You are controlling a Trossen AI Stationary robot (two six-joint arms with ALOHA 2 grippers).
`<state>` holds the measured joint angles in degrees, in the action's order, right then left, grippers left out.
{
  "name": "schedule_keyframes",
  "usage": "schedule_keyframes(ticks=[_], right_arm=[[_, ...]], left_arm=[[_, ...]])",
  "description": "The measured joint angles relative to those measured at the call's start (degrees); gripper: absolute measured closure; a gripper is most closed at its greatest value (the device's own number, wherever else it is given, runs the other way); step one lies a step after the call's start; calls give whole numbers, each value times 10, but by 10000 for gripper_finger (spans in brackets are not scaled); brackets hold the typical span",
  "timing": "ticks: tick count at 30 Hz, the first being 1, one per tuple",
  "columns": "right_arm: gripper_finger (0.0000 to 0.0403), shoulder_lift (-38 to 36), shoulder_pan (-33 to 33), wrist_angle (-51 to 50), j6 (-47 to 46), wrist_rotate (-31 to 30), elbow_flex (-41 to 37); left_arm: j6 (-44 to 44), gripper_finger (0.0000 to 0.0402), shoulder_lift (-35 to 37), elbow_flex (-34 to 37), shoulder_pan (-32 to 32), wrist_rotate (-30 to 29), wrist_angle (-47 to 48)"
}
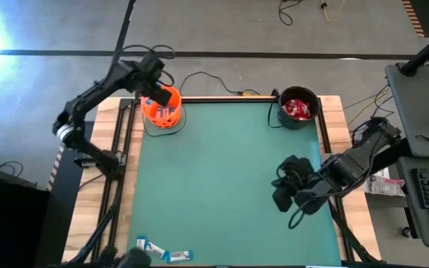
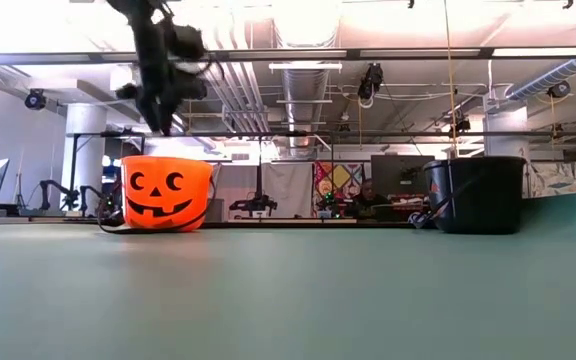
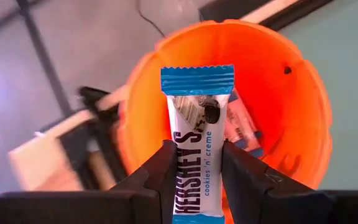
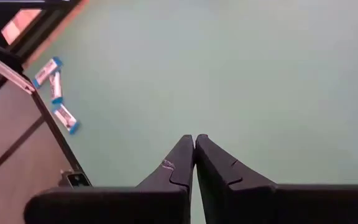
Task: Sort candy by brand, put in halloween buckets
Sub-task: Put the white chocolate into the orange bucket, then adjust the white candies
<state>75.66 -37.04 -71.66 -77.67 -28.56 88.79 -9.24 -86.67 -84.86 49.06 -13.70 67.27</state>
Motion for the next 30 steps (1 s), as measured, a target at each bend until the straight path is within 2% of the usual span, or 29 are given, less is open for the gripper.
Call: schedule_keyframes(ticks=[4,11,17,20,23,26,28,30], right_arm=[[393,-12,2,-14,-5,-1,-9],[393,1,10,-14,21,-5,-11],[392,5,36,-13,54,-4,-11],[377,5,49,1,97,1,-11],[353,5,55,38,156,-3,-11],[327,11,57,80,204,-43,-11],[312,17,58,98,217,-77,-12],[300,26,64,124,249,-91,-14]], left_arm=[[-4,311,-57,15,12,49,-50],[1,307,-154,14,12,48,-71],[9,267,-169,14,12,30,-75],[43,234,-152,13,11,24,-60],[63,205,-105,13,0,24,-38],[21,190,-32,28,-39,76,-39],[-16,187,25,48,-91,121,-94],[-65,188,79,81,-156,131,-198]])
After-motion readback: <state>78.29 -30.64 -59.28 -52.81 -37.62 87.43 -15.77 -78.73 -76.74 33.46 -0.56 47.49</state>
